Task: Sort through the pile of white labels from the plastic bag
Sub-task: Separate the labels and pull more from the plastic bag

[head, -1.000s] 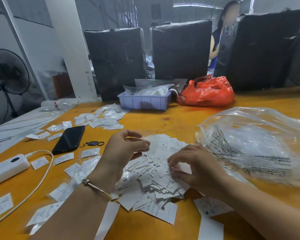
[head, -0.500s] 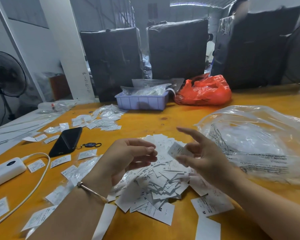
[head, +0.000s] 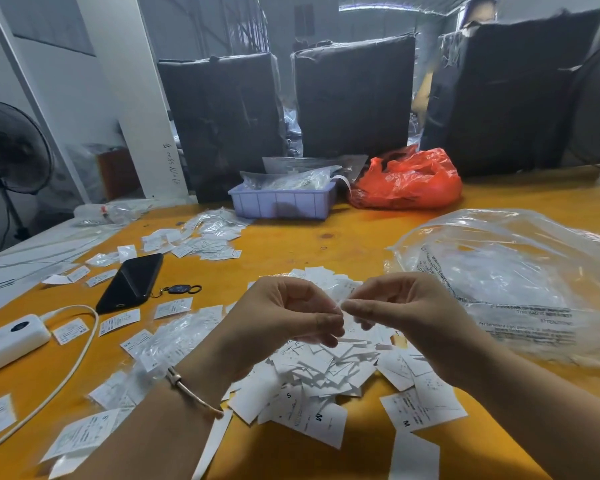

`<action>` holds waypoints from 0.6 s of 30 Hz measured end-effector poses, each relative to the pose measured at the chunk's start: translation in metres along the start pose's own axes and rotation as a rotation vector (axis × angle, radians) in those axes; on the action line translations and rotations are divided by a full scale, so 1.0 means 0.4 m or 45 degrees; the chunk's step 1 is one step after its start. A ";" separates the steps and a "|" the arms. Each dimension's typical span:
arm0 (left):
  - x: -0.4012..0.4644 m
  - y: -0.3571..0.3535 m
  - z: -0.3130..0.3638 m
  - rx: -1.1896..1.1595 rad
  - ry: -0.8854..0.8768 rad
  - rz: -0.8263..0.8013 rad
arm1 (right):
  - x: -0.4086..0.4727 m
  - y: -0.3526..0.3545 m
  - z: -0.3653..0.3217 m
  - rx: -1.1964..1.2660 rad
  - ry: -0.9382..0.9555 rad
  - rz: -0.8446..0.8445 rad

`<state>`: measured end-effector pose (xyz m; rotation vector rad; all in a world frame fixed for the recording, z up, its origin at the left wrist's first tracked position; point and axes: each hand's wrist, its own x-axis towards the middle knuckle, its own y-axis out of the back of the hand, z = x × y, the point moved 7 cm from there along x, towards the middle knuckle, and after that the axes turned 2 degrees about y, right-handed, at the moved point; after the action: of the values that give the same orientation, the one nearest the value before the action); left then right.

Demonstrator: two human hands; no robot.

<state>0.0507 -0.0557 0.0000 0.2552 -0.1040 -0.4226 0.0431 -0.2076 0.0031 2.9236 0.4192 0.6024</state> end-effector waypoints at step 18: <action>0.000 -0.008 0.010 0.365 -0.135 -0.006 | -0.004 0.022 -0.030 -0.344 0.110 0.040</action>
<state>0.0490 -0.0592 0.0031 0.5156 -0.2689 -0.4258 0.0389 -0.2158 0.0152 2.6591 0.2760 0.7294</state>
